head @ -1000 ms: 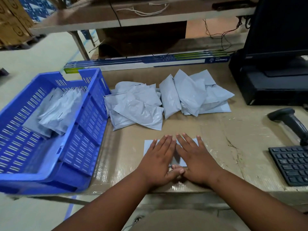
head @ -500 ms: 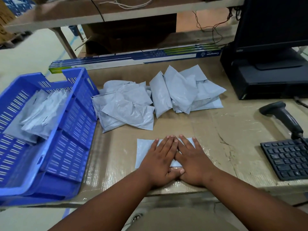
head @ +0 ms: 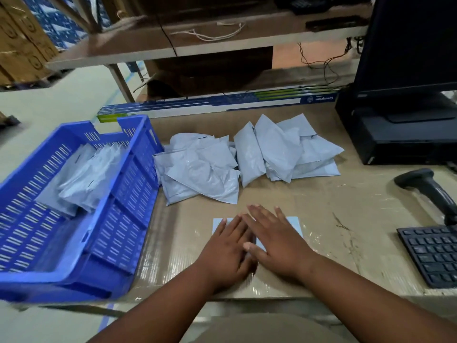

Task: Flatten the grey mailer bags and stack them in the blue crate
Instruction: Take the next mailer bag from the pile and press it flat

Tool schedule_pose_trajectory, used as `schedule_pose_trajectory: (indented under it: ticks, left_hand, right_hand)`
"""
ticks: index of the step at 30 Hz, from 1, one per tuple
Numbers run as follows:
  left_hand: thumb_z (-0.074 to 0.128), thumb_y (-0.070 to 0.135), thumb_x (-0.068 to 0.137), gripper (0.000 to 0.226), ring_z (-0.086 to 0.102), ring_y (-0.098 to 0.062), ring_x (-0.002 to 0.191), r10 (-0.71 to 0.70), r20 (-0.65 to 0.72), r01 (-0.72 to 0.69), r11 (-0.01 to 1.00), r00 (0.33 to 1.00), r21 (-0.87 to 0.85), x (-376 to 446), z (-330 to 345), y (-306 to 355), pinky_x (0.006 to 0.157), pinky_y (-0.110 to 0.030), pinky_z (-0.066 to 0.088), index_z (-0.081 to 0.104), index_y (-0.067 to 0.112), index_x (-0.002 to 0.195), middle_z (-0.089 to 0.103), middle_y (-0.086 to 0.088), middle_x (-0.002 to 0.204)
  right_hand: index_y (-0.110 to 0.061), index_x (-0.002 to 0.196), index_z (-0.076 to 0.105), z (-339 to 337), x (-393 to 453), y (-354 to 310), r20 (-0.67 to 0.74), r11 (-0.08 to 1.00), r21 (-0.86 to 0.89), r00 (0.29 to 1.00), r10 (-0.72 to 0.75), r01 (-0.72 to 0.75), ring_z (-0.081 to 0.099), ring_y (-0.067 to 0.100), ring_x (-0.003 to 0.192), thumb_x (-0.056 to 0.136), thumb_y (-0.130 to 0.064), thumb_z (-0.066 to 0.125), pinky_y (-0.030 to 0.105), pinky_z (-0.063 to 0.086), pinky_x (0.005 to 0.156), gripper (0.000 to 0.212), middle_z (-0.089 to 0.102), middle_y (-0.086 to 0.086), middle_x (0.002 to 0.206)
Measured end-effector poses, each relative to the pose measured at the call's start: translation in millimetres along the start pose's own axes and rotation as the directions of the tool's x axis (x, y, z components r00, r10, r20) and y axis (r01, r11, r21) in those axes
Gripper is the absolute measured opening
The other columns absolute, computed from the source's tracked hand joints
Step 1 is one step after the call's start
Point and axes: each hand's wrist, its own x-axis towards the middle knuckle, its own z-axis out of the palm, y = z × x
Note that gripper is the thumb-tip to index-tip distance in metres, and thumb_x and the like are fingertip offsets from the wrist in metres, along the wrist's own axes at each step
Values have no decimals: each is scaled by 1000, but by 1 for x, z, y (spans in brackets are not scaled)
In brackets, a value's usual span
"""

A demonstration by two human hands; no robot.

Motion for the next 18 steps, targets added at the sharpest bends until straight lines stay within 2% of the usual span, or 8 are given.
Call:
schedule_pose_trajectory:
  ticks: [4, 8, 11, 15, 18]
  left_hand:
    - [39, 45, 102, 74, 0, -19, 164, -1, -15, 0, 999, 1000, -49, 12, 7, 8, 130, -55, 12, 18, 24, 169, 10, 0, 178]
    - [34, 58, 107, 74, 3, -16, 164, -15, -10, 15, 1000, 1000, -3, 2, 10, -13, 130, -52, 14, 17, 22, 170, 11, 2, 178]
    - [26, 72, 106, 84, -3, -13, 163, -113, 45, 111, 993, 993, 46, -12, 11, -37, 130, -50, 13, 12, 20, 170, 3, 1, 178]
    - [19, 72, 105, 83, -12, -11, 162, -170, 88, 163, 983, 982, 81, -29, 3, -55, 131, -49, 7, 2, 24, 170, -10, 6, 177]
    - [18, 73, 104, 84, -15, -10, 161, -200, 96, 194, 978, 975, 71, -37, 1, -61, 131, -49, 5, 0, 25, 170, -12, 8, 177]
  right_hand:
    - [-28, 170, 9, 22, 12, -6, 56, 999, -52, 998, 11, -8, 1, 17, 163, 107, -66, 16, 52, 2, 131, 74, 2, -4, 178]
    - [-26, 170, 11, 26, 1, 11, 63, 996, -89, 998, 29, -24, 5, 20, 163, 106, -71, 19, 49, 6, 131, 78, 4, 0, 178]
    - [-29, 170, 6, 26, -4, 20, 91, 990, -121, 993, 82, -70, -4, 21, 164, 104, -73, 15, 49, 2, 131, 80, -5, -2, 178]
    - [-40, 168, -6, 18, -19, 41, 115, 979, -108, 976, 183, -171, -20, 15, 161, 101, -78, 10, 47, -5, 131, 79, -19, -9, 175]
    - [-41, 167, -10, 11, -34, 62, 112, 964, -117, 961, 252, -239, -26, 11, 158, 96, -82, -5, 50, -8, 130, 82, -26, -14, 173]
